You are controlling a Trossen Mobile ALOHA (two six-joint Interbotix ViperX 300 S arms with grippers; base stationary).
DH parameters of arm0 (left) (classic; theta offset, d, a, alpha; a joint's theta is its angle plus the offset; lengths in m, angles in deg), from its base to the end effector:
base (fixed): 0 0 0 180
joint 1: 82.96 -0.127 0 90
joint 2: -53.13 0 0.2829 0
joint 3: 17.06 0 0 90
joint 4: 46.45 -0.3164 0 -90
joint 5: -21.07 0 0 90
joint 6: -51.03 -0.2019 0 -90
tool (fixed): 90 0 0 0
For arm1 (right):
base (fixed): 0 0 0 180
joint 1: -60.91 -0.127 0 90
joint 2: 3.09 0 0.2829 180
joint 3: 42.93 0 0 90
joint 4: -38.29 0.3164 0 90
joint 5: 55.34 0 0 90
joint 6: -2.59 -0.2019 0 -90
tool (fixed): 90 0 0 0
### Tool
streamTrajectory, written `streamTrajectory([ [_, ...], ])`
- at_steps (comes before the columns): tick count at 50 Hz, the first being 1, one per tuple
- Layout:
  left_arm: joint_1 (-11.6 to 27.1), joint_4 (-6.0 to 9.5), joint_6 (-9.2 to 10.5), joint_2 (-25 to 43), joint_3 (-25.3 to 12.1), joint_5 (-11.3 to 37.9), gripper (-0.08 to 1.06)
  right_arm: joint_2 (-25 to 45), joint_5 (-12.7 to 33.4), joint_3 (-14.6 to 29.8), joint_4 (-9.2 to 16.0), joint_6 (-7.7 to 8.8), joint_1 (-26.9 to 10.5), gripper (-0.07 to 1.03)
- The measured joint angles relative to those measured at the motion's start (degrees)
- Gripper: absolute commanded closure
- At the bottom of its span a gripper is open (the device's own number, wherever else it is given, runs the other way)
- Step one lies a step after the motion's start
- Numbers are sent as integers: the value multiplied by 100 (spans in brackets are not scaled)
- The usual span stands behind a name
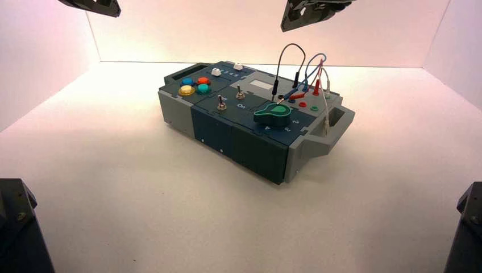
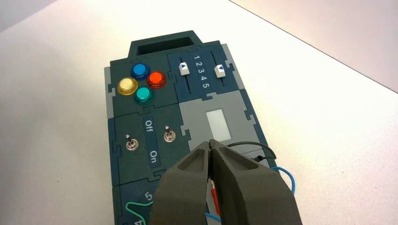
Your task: Move the top slider to position 3.
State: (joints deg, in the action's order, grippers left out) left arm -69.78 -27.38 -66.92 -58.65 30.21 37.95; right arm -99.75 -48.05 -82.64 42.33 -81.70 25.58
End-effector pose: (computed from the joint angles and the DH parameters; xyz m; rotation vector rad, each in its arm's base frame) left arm 0.3181 -0.0942 0.1204 0.2086 0.6982 -0.3713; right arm 0.3141 0.2249 0.1048 -0.2416 0.6736 0.6096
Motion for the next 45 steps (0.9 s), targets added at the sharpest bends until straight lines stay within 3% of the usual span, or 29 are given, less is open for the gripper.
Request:
streamTrajectory([
  [26, 105, 0, 9, 114, -9, 97, 101, -105, 167, 18, 62, 0, 0, 98],
  [45, 404, 26, 44, 562, -747, 896, 101, -571, 624, 114, 492, -9, 0, 98],
])
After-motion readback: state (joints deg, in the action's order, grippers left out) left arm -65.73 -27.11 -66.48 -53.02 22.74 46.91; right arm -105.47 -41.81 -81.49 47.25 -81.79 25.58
